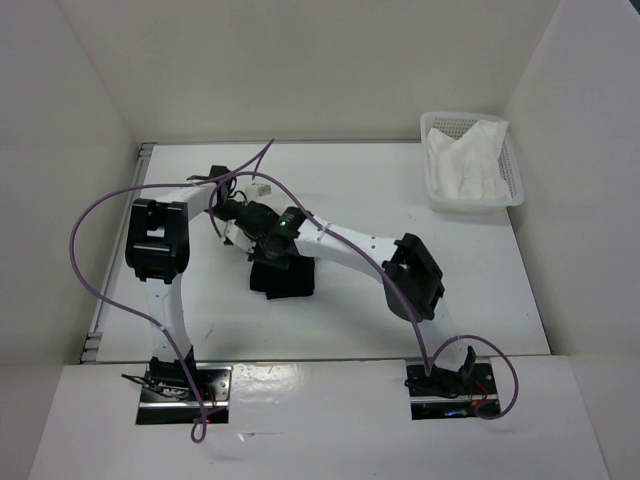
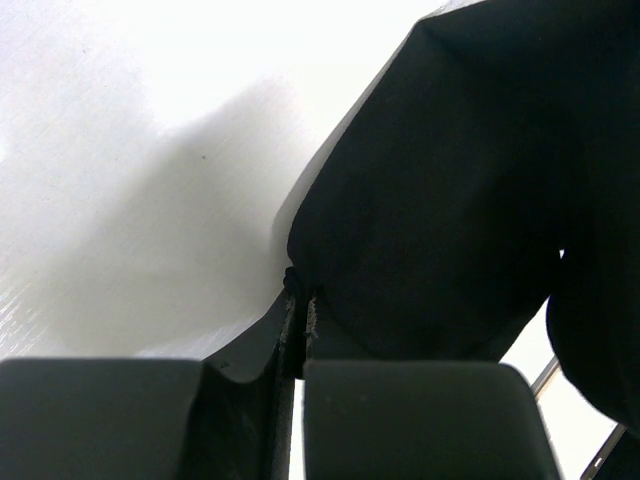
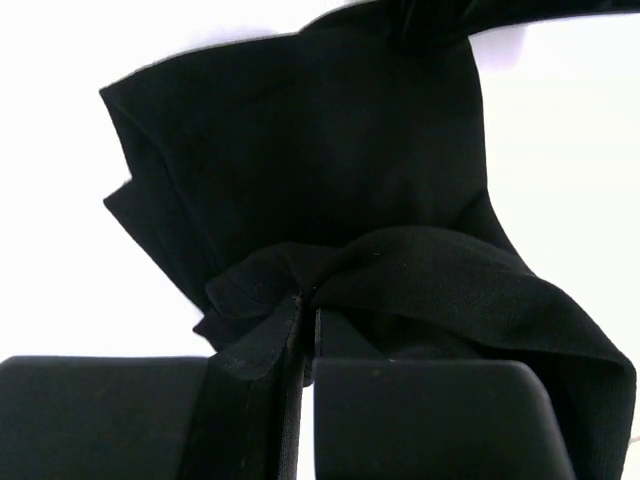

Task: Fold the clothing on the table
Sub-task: Fold the skirt

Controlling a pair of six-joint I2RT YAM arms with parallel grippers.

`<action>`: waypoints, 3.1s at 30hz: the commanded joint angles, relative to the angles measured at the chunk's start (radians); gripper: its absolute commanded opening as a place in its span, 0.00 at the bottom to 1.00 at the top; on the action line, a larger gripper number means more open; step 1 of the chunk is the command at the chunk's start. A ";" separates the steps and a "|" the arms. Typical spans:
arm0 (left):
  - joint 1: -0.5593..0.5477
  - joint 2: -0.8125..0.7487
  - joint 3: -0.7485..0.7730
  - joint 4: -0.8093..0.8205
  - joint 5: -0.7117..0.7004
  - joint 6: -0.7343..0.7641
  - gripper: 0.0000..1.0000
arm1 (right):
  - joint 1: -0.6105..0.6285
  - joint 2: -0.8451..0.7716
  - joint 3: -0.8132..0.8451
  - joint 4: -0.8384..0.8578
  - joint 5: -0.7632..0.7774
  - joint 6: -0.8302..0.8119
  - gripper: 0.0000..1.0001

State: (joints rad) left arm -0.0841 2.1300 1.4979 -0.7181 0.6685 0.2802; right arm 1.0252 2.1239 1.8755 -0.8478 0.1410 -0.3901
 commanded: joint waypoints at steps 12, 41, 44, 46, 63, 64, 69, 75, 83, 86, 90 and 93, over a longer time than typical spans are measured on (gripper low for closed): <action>-0.005 -0.024 -0.021 0.008 -0.001 -0.001 0.00 | 0.081 0.080 0.151 -0.034 -0.087 0.011 0.00; 0.236 -0.318 -0.010 -0.060 -0.168 0.010 0.97 | -0.253 -0.533 -0.412 0.144 0.114 0.002 0.88; 0.254 -0.410 0.001 -0.060 -0.159 0.001 1.00 | -0.382 -0.630 -0.511 0.180 0.114 0.002 0.90; 0.236 -0.442 0.011 -0.092 -0.091 0.011 1.00 | -0.460 -0.677 -0.564 0.200 0.088 0.016 0.92; -0.121 -0.154 0.137 -0.577 0.319 0.410 1.00 | -0.594 -0.736 -0.681 0.199 0.031 0.065 0.92; -0.131 -0.154 0.137 -0.577 0.319 0.410 1.00 | -0.594 -0.723 -0.671 0.199 0.031 0.065 0.92; -0.140 -0.183 0.097 -0.577 0.319 0.421 1.00 | -0.594 -0.693 -0.652 0.190 0.011 0.074 0.92; -0.151 -0.180 0.055 -0.577 0.318 0.442 1.00 | -0.594 -0.651 -0.628 0.190 0.002 0.083 0.92; -0.160 -0.081 0.059 -0.549 0.318 0.468 1.00 | -0.594 -0.598 -0.596 0.170 -0.032 0.083 0.92; -0.160 -0.029 0.090 -0.528 0.309 0.459 1.00 | -0.594 -0.598 -0.596 0.161 -0.032 0.083 0.92; -0.160 0.050 0.130 -0.491 0.296 0.441 1.00 | -0.594 -0.587 -0.596 0.161 -0.041 0.083 0.92; -0.151 0.099 0.156 -0.478 0.296 0.441 1.00 | -0.594 -0.578 -0.596 0.161 -0.041 0.083 0.92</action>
State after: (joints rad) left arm -0.2417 2.1906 1.6096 -1.2213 0.9394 0.7002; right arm 0.4324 1.5345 1.2369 -0.6899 0.1112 -0.3210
